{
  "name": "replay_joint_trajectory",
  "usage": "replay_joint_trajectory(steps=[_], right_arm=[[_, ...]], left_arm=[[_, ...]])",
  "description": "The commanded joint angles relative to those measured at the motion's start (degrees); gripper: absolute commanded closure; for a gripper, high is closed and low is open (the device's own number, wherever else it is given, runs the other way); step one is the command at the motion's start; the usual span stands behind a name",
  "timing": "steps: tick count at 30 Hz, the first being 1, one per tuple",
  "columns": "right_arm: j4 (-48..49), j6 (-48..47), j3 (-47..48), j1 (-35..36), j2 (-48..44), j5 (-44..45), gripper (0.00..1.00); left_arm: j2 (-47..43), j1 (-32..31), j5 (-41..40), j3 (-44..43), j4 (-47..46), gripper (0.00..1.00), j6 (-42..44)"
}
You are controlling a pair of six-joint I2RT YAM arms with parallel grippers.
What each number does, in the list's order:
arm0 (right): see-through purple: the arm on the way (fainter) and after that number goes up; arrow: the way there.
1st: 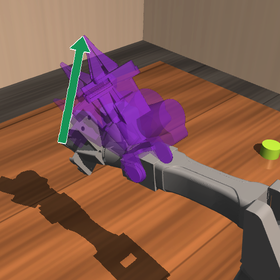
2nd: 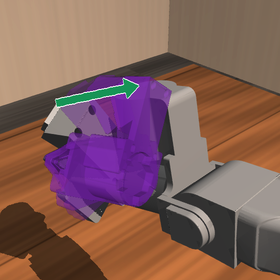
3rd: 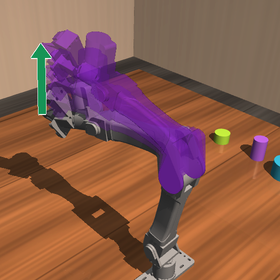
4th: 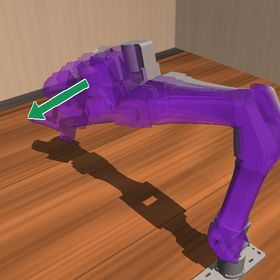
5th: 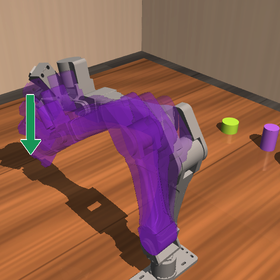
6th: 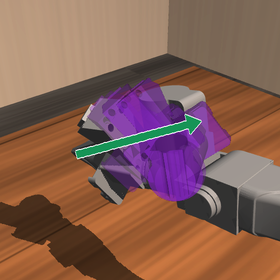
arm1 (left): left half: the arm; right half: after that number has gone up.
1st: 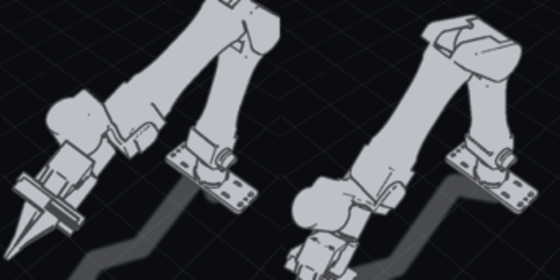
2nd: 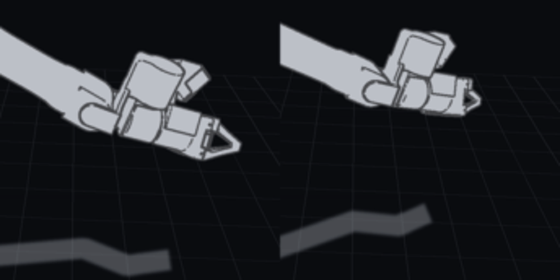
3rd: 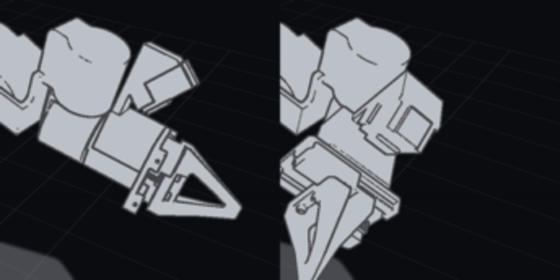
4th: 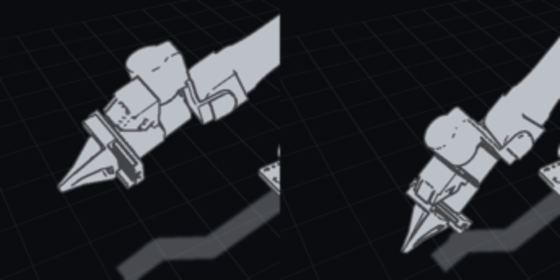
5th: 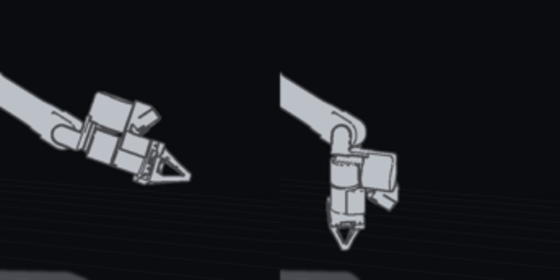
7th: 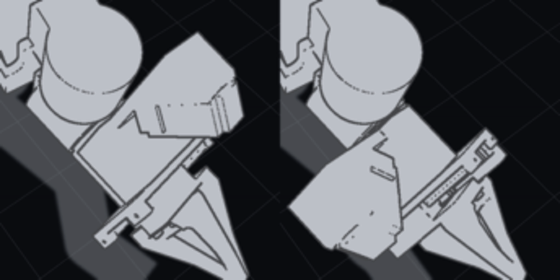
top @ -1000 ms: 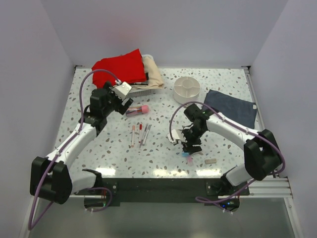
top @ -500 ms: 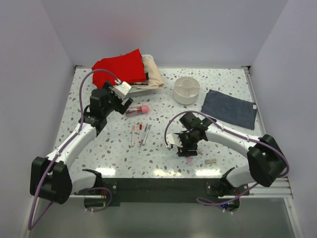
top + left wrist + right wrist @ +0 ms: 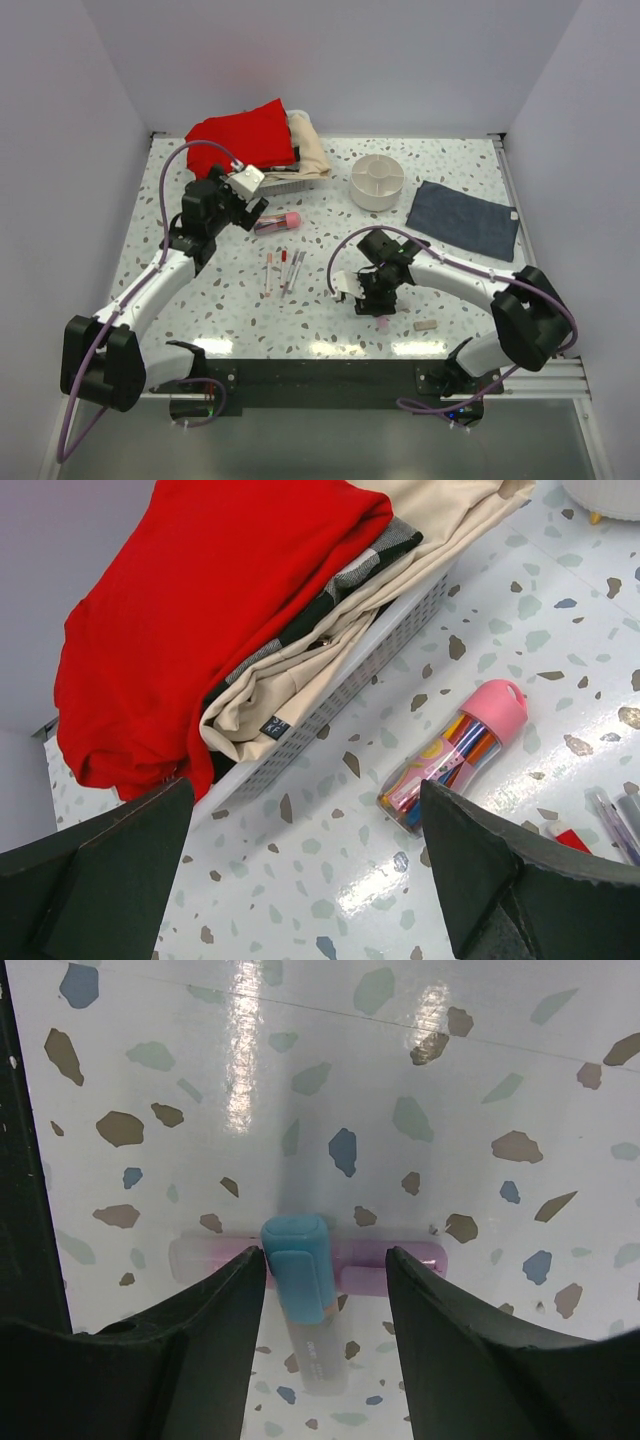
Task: Sort the stationery into containers
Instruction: Pick up the stationery from the corner of the board.
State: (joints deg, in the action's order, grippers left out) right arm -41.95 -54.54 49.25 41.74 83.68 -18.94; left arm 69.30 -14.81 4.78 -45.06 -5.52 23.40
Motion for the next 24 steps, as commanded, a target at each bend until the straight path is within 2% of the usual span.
replay_joint_trajectory(steps=[1,4,5,7,8,10,11,14,16,19,20,24], right_arm=[[0.99,1.28,0.67,0.45,1.22,0.22,0.46],[1.17,1.81,0.93,0.54,1.84,0.13,0.53],[1.26,2.07,1.1,0.54,2.1,0.13,0.62],[0.91,2.07,1.37,0.54,2.36,0.22,0.69],[0.74,2.07,1.81,0.54,2.45,0.31,0.79],[-0.23,2.16,2.42,0.54,2.45,-0.13,0.87],[-0.58,2.51,3.56,0.54,2.45,0.13,0.94],[-4.17,1.56,7.15,-0.95,3.5,1.36,1.0],[-8.73,0.41,10.23,-4.1,4.21,0.4,1.0],[-16.1,-0.65,20.32,-9.37,6.05,-3.2,1.0],[-17.79,-1.17,26.79,-10.78,6.84,-4.69,1.0],[-16.33,5.13,40.55,-17.73,10.09,-9.09,1.0]], left_arm=[[-1.01,-0.22,0.06,1.2,-2.92,0.0,-1.07],[-0.92,-0.22,0.15,1.38,-2.92,0.0,-0.99],[-0.92,-0.22,0.06,1.38,-2.92,0.0,-0.9],[-0.83,-0.22,0.15,1.29,-2.92,0.0,-0.9],[-0.66,-0.22,0.23,1.29,-2.92,0.0,-0.98],[-0.48,-0.22,0.5,1.11,-3.01,0.0,-0.9],[-0.13,-0.22,0.58,1.03,-2.92,0.0,-0.98],[0.49,-0.22,0.85,-0.11,-2.04,0.0,-0.64],[0.92,-0.22,1.29,-0.64,-1.6,0.0,-0.02],[2.07,-0.22,2.16,-0.91,-1.51,0.0,0.95],[2.68,-0.22,2.69,-0.91,-1.6,0.0,0.95],[4.35,-0.31,6.46,-2.31,-3.09,0.0,-1.07]])
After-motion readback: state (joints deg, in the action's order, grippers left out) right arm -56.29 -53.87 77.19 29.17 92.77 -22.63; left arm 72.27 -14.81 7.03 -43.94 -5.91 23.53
